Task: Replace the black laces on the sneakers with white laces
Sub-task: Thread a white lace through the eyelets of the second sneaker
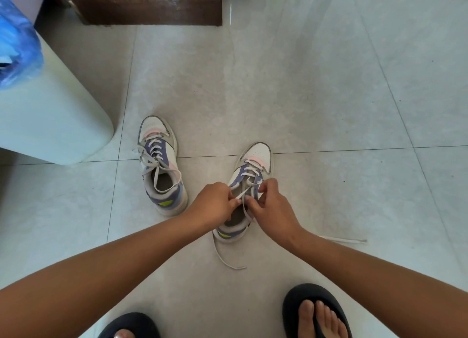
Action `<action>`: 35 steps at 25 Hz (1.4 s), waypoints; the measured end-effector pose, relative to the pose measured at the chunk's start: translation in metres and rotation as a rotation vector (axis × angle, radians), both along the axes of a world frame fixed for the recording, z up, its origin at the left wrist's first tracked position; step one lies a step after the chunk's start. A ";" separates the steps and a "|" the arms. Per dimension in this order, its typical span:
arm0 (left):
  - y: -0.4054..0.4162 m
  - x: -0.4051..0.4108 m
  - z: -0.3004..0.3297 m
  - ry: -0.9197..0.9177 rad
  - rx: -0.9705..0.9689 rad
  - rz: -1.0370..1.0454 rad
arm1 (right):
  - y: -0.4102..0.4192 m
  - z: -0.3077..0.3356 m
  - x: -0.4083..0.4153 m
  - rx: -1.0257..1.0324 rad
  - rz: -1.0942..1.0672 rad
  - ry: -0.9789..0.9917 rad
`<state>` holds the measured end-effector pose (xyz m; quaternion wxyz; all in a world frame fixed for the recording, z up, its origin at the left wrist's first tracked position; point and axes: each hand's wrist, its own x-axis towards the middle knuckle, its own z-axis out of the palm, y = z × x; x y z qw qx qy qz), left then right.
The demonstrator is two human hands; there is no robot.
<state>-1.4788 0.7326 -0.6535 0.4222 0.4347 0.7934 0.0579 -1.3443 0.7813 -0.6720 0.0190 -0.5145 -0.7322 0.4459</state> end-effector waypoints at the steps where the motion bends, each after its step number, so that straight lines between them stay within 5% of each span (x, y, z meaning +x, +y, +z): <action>1: 0.000 0.000 0.001 0.000 -0.005 0.001 | 0.000 0.000 0.000 0.018 -0.019 0.017; 7: -0.004 -0.001 0.000 -0.034 0.037 0.052 | 0.025 -0.011 0.000 0.102 -0.064 0.060; 11: -0.006 -0.003 0.000 -0.070 0.062 0.102 | 0.029 -0.012 -0.001 -0.237 -0.456 0.201; 18: -0.009 -0.003 0.001 -0.135 0.053 0.114 | 0.036 -0.009 -0.002 -0.493 -0.574 0.303; 28: -0.009 -0.004 -0.004 -0.172 0.055 0.164 | 0.031 -0.007 0.006 0.042 0.016 0.185; 31: -0.009 -0.004 -0.004 -0.173 0.049 0.155 | 0.032 -0.011 0.005 0.157 -0.010 0.206; 33: -0.009 -0.004 -0.005 -0.179 0.048 0.159 | 0.035 -0.014 0.000 0.035 -0.159 0.244; 35: -0.009 -0.004 -0.006 -0.190 0.051 0.173 | 0.040 -0.012 -0.005 -0.369 -0.463 0.421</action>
